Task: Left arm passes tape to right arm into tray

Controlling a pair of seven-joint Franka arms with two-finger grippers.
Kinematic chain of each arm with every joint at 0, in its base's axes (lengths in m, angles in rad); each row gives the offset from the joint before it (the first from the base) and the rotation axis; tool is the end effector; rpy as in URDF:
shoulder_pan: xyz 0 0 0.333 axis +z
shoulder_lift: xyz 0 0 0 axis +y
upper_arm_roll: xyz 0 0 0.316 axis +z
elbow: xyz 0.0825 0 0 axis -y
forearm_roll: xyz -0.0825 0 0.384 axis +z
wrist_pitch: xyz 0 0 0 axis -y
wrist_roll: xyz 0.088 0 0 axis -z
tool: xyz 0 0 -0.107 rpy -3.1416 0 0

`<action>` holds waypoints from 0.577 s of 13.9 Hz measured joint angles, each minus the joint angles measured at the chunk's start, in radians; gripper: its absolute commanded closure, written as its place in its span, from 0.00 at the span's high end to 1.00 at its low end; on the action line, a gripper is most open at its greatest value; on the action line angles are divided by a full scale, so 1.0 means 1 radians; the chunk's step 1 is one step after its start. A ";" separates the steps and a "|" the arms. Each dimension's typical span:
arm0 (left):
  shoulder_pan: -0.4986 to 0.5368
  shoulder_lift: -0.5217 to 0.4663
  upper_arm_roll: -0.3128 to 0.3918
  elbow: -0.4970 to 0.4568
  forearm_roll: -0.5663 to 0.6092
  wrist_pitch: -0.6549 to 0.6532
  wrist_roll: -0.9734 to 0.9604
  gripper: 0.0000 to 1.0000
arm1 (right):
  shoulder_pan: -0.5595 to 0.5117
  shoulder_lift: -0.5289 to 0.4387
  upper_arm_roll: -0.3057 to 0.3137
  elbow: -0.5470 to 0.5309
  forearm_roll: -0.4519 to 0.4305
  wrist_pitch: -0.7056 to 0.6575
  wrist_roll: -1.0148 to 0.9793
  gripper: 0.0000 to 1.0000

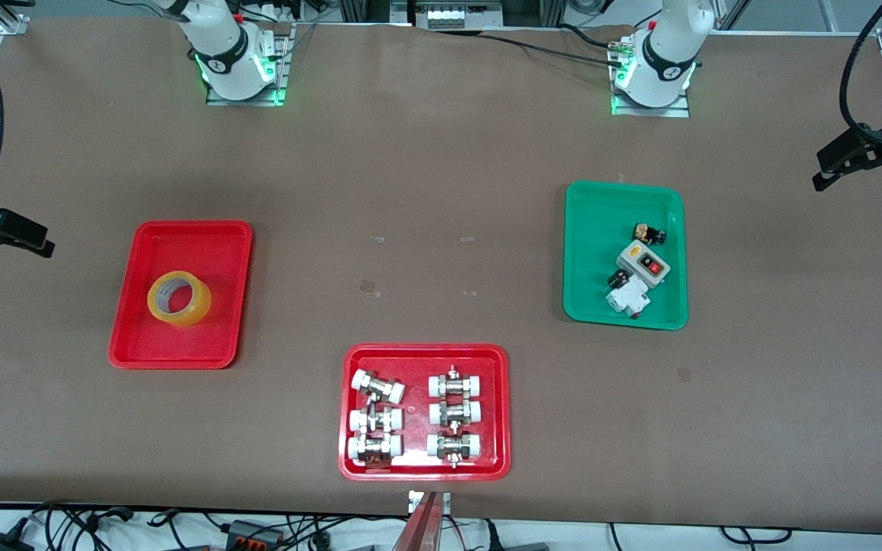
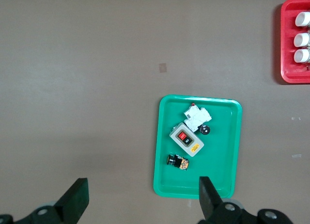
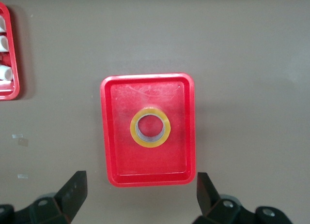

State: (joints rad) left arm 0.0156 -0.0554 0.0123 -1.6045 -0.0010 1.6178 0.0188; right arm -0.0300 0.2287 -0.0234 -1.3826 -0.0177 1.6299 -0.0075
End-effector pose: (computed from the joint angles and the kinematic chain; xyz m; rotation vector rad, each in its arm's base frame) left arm 0.5419 0.0152 0.6432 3.1396 0.0143 0.1079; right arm 0.6281 -0.0337 0.5837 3.1172 -0.0692 0.0280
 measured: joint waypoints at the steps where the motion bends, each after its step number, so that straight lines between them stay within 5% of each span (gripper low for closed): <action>1: 0.000 0.000 0.000 0.000 0.000 0.000 0.000 1.00 | 0.000 -0.023 0.000 -0.050 0.000 0.026 -0.003 1.00; 8: 0.000 0.000 0.000 0.000 0.000 0.000 0.000 1.00 | 0.000 -0.180 0.002 -0.234 0.000 0.040 -0.039 1.00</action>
State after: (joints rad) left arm 0.0157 -0.0555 0.0125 -1.6045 -0.0010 1.6179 0.0188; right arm -0.0301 0.0490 -0.0216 -1.6162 -0.0176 1.6696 -0.0464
